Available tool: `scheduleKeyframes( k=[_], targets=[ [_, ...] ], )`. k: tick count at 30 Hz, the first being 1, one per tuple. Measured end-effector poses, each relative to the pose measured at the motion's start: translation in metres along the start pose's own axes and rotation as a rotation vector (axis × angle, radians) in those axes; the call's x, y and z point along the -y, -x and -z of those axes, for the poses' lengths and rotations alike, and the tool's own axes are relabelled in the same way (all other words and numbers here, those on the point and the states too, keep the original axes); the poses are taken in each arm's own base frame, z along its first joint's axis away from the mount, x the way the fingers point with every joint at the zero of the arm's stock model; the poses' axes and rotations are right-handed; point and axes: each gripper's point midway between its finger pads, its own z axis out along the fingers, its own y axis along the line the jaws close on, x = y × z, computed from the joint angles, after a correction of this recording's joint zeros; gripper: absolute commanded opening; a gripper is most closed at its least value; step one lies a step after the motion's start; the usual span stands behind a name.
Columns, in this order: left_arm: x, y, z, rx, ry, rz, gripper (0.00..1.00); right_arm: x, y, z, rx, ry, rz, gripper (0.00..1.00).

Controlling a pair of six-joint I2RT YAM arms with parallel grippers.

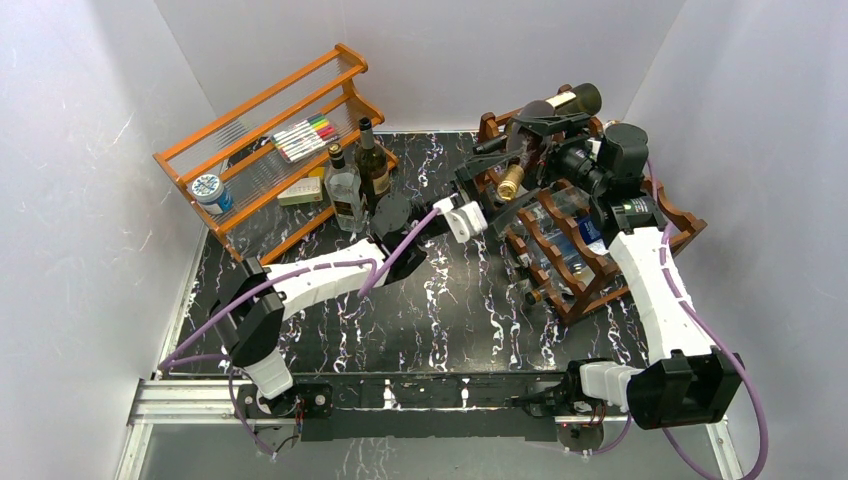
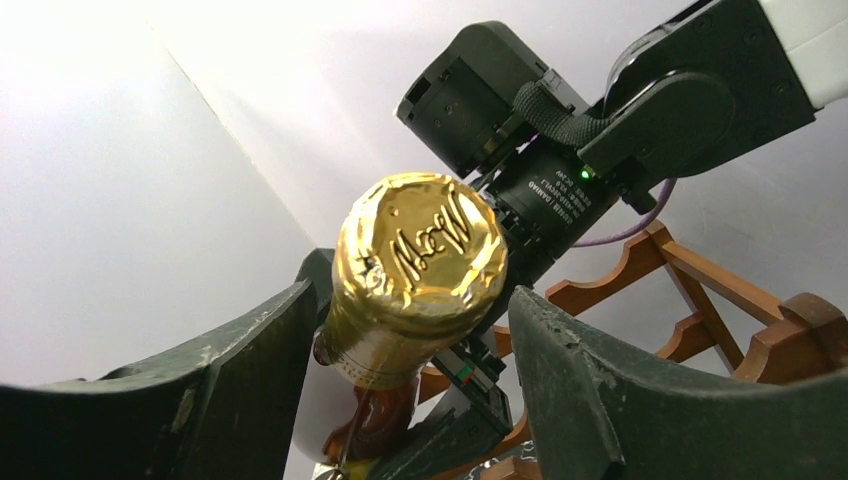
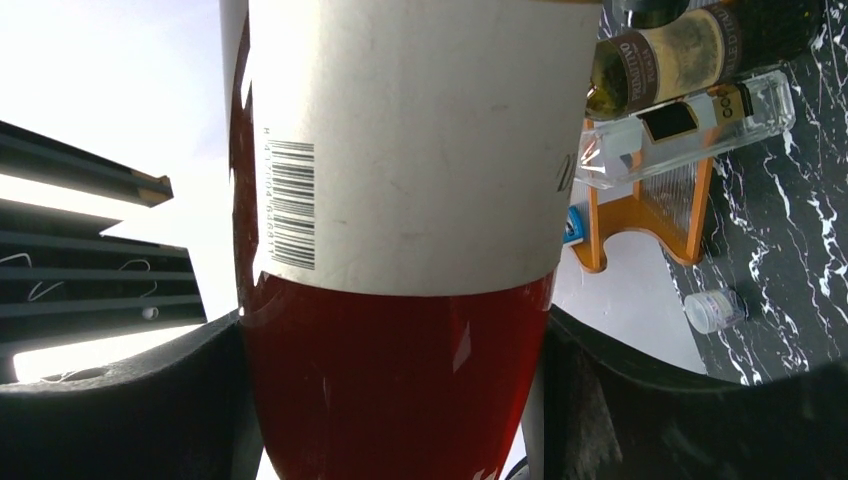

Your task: Take the wine bottle off the wine rack

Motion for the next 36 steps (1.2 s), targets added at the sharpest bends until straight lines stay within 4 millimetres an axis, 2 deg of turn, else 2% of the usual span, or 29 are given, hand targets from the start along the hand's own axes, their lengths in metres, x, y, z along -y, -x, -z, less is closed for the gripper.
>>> scheduleKeyframes(
  k=[5,8,9,11,14,17,19,23,29,36],
  targets=[
    [-0.006,0.017,-0.001,0.019,0.021,-0.039,0.36,0.009,-0.012,-0.008,-0.040,-0.028,-0.009,0.19],
    [-0.010,0.032,0.002,0.035,0.032,-0.062,0.06,0.017,-0.022,-0.015,-0.071,-0.060,-0.022,0.27],
    [-0.018,0.041,0.006,0.032,0.060,-0.106,0.00,0.019,-0.028,-0.017,-0.086,-0.078,-0.045,0.32],
    [-0.021,0.045,0.013,0.019,0.071,-0.113,0.00,0.025,-0.038,-0.018,-0.107,-0.111,-0.061,0.42],
    [-0.019,0.054,0.021,0.003,0.082,-0.132,0.00,0.028,-0.047,-0.019,-0.131,-0.124,-0.056,0.46],
    [-0.020,0.059,0.026,-0.016,0.092,-0.138,0.00,0.030,-0.056,-0.017,-0.167,-0.133,-0.053,0.54],
    [-0.021,0.059,0.029,-0.037,0.095,-0.139,0.00,0.031,-0.058,-0.017,-0.173,-0.135,-0.051,0.64],
    [-0.024,0.057,0.033,-0.080,0.107,-0.125,0.00,0.030,-0.058,-0.016,-0.177,-0.134,-0.049,0.96],
    [-0.037,0.064,0.045,-0.152,0.159,-0.065,0.00,0.029,-0.072,-0.011,-0.241,-0.137,-0.007,0.98],
    [-0.068,0.072,0.056,-0.251,0.278,-0.012,0.00,0.023,-0.087,-0.004,-0.300,-0.132,0.038,0.98]
  ],
)
